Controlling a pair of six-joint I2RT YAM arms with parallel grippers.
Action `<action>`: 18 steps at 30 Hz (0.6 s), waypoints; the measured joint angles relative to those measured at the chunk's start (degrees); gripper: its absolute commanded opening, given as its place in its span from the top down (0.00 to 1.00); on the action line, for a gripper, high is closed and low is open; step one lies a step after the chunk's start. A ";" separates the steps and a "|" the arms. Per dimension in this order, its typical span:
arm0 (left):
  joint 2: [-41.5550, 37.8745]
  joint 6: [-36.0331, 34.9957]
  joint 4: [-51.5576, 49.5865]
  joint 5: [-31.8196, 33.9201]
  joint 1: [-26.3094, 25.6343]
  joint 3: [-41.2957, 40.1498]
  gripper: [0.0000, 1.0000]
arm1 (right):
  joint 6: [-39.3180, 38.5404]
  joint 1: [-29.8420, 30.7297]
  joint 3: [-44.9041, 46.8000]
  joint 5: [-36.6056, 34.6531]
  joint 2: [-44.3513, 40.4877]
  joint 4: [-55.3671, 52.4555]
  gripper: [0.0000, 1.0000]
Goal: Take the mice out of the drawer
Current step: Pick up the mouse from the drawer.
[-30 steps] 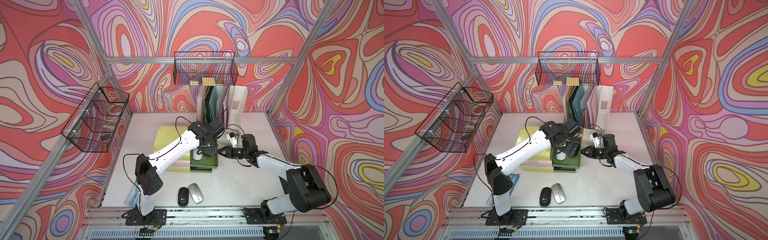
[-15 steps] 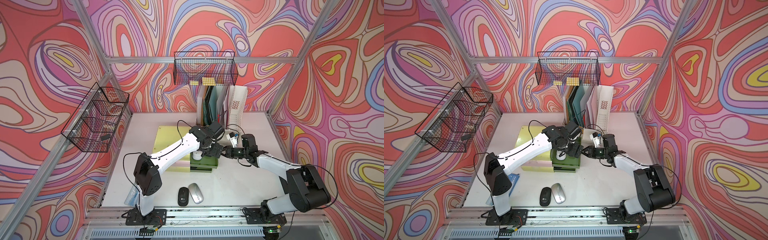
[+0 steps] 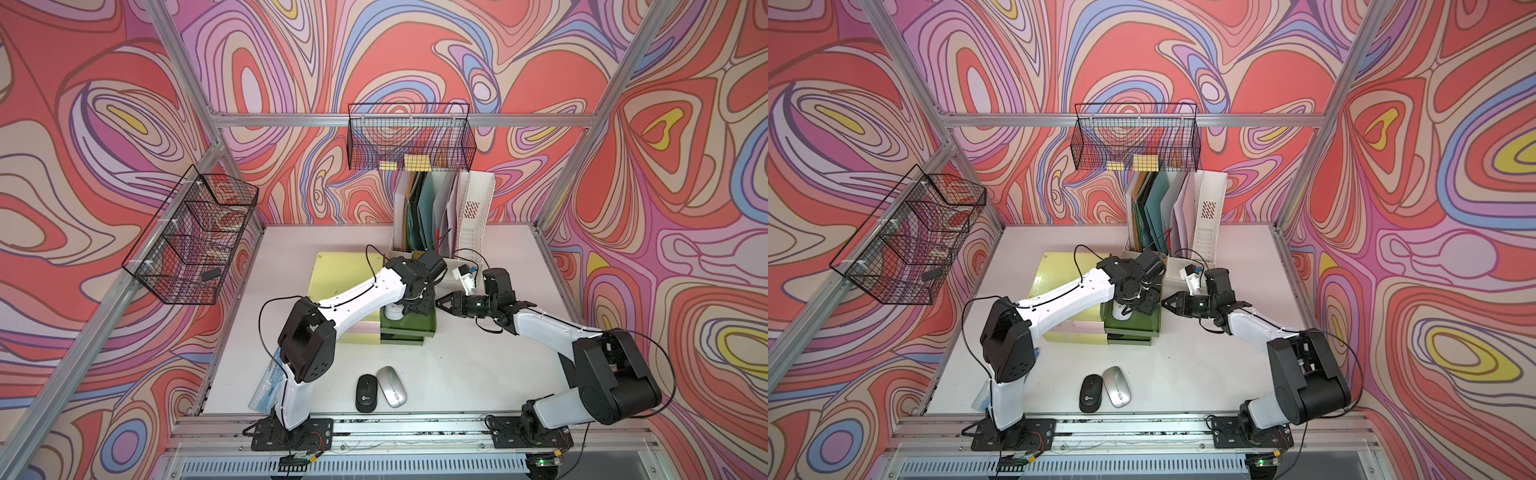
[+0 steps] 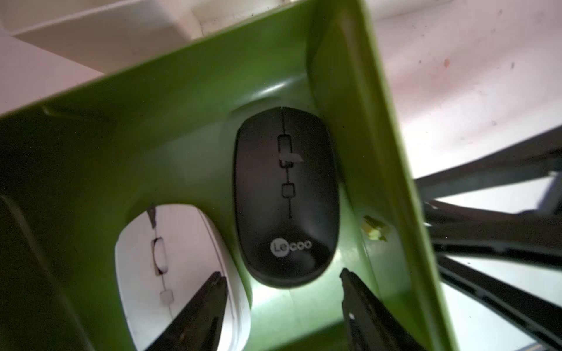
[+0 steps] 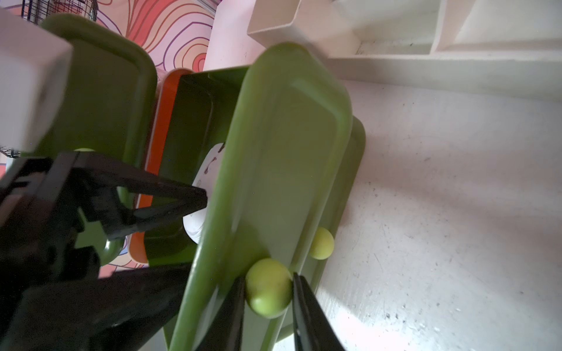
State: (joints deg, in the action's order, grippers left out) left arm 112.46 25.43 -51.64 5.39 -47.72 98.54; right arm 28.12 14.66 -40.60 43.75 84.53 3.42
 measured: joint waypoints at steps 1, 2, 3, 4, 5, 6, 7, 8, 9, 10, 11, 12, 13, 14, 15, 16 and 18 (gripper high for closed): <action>-0.07 -0.50 1.05 0.00 0.20 -0.70 0.38 | 0.02 0.00 0.00 0.02 0.00 0.02 0.71; -0.13 -1.16 2.01 -0.11 0.31 -1.18 0.38 | 0.02 0.00 0.00 0.02 0.00 0.00 0.70; -0.17 -1.84 2.84 -0.15 0.31 -1.49 0.38 | 0.02 0.00 0.00 0.02 0.00 0.00 0.71; -0.17 -2.84 3.52 -0.26 0.31 -1.60 0.37 | 0.02 0.00 0.00 0.00 0.00 0.00 0.71; -0.17 -3.74 4.50 -0.31 0.31 -1.84 0.36 | 0.00 0.00 0.00 0.02 0.00 0.02 0.71; -0.17 -4.52 5.20 -0.37 0.28 -2.03 0.36 | 0.00 0.00 0.00 0.02 0.00 0.00 0.70; -0.17 -5.51 6.14 -0.61 0.28 -2.34 0.35 | 0.02 0.00 0.00 0.02 0.00 0.02 0.70; -0.17 -6.43 6.80 -0.83 0.28 -2.62 0.34 | 0.02 0.00 0.00 0.02 0.00 0.00 0.70; -0.17 -7.23 7.30 -1.09 0.28 -2.82 0.33 | 0.00 0.00 0.00 0.00 0.00 0.00 0.70; -0.17 -8.11 7.74 -1.25 0.31 -2.93 0.32 | 0.02 0.00 0.00 0.02 0.00 0.00 0.70; -0.15 -8.83 8.13 -1.42 0.31 -2.93 0.32 | 0.02 0.00 0.00 0.02 0.00 0.02 0.70; -0.15 -9.46 8.35 -1.57 0.31 -2.93 0.31 | 0.00 -0.02 0.00 0.00 0.00 0.02 0.70; -0.15 -10.10 8.46 -1.66 0.31 -2.93 0.30 | 0.00 -0.07 0.00 0.00 0.00 0.02 0.70; -0.15 -10.67 8.63 -1.66 0.31 -2.95 0.28 | 0.00 -0.09 0.00 -0.02 0.00 0.02 0.70; -0.07 -11.10 8.76 -1.64 0.31 -2.93 0.26 | 0.00 -0.11 0.00 -0.04 0.00 0.02 0.71; 0.07 -11.54 8.85 -1.60 0.31 -2.93 0.24 | 0.00 -0.13 0.00 -0.04 0.00 0.04 0.70; 0.46 -12.15 9.14 -1.18 0.33 -2.93 0.22 | 0.00 -0.28 0.00 -0.04 0.00 0.02 0.70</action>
State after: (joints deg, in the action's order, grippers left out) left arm 112.92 13.28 -42.50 4.21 -47.40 95.61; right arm 28.12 14.37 -40.60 43.70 84.53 3.44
